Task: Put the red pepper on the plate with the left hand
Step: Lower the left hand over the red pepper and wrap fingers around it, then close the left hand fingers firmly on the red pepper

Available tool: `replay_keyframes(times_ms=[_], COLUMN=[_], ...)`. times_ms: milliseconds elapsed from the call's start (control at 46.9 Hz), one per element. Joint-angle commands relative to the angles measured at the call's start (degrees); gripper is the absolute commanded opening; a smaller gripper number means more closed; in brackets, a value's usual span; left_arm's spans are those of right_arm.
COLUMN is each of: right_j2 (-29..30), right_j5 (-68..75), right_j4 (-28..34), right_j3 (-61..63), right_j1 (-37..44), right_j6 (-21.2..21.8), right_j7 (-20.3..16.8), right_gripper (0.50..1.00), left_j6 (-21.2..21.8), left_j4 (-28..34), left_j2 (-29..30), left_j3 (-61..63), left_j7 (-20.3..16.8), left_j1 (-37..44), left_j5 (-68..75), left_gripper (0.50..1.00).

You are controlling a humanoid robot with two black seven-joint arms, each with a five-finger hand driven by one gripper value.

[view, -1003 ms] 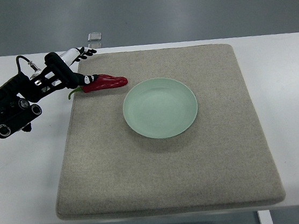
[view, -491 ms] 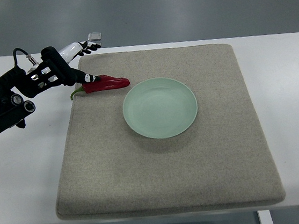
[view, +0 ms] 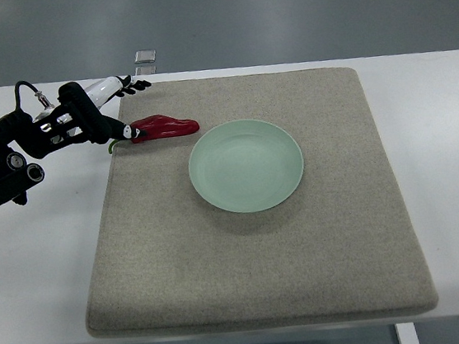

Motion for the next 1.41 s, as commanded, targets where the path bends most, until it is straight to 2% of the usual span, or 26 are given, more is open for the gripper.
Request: replay_keyframes(times_ms=[0, 213, 299, 982, 1131, 1387], right_j2=[0.00, 0.00, 0.00, 0.00, 0.00, 0.00], right_j5=[0.00, 0.00, 0.00, 0.00, 0.00, 0.00], right_j4=[0.00, 0.00, 0.00, 0.00, 0.00, 0.00], right_j3=[0.00, 0.00, 0.00, 0.00, 0.00, 0.00], right_j1=[0.00, 0.00, 0.00, 0.00, 0.00, 0.00], right_j6=[0.00, 0.00, 0.00, 0.00, 0.00, 0.00], right_j7=[0.04, -0.04, -0.04, 0.04, -0.04, -0.04], right_gripper=[0.932, 0.932, 0.932, 0.932, 0.932, 0.932], left_j6=[0.10, 0.28, 0.28, 0.90, 0.90, 0.90], left_j4=[0.26, 1.22, 1.66, 5.18, 5.53, 5.97], left_j2=[-0.12, -0.83, -1.70, -5.48, -5.93, -6.28], left_j3=[0.30, 0.91, 1.27, 2.85, 2.85, 2.94], left_j7=[0.00, 0.00, 0.00, -0.18, -0.18, -0.18], left_j1=[0.10, -0.07, -0.07, -0.16, -0.16, 0.01], left_j5=[0.00, 0.00, 0.00, 0.00, 0.00, 0.00], left_gripper=[0.825, 0.814, 0.786, 0.773, 0.748, 0.746])
